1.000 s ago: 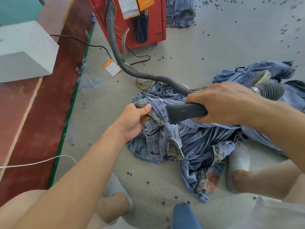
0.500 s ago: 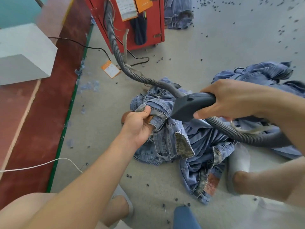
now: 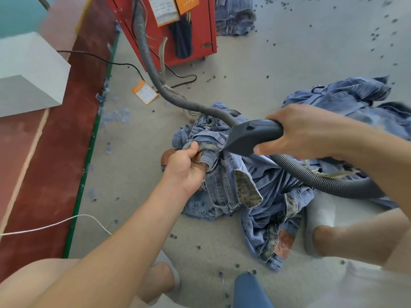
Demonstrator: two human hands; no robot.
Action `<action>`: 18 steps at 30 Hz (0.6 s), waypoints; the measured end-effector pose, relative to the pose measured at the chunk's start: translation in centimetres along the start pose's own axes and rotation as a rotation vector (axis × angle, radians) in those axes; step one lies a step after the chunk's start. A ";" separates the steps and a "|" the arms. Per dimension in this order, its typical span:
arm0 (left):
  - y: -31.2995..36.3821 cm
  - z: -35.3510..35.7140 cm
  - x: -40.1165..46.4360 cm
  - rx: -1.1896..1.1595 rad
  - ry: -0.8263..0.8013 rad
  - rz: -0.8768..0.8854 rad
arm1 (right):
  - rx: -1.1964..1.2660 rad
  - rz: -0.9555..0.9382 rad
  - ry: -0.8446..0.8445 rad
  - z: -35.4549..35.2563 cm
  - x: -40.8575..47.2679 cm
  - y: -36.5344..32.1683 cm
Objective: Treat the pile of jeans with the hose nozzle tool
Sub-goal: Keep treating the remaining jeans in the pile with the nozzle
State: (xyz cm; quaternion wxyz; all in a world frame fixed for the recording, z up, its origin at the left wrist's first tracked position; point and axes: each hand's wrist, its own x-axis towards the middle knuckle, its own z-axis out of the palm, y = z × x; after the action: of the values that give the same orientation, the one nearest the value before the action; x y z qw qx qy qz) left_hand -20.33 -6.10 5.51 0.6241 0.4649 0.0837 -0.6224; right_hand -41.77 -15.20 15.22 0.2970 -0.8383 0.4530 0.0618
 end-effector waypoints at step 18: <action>-0.4 0.1 -0.8 0.065 -0.142 -0.059 | 0.058 0.007 0.049 1.5 1.6 -1.5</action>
State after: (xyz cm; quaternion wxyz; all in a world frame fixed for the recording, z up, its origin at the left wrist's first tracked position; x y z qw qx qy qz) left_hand -20.88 -5.49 5.95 0.5943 0.4369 0.0327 -0.6744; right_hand -39.36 -14.95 14.07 0.3096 -0.8292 0.4645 0.0292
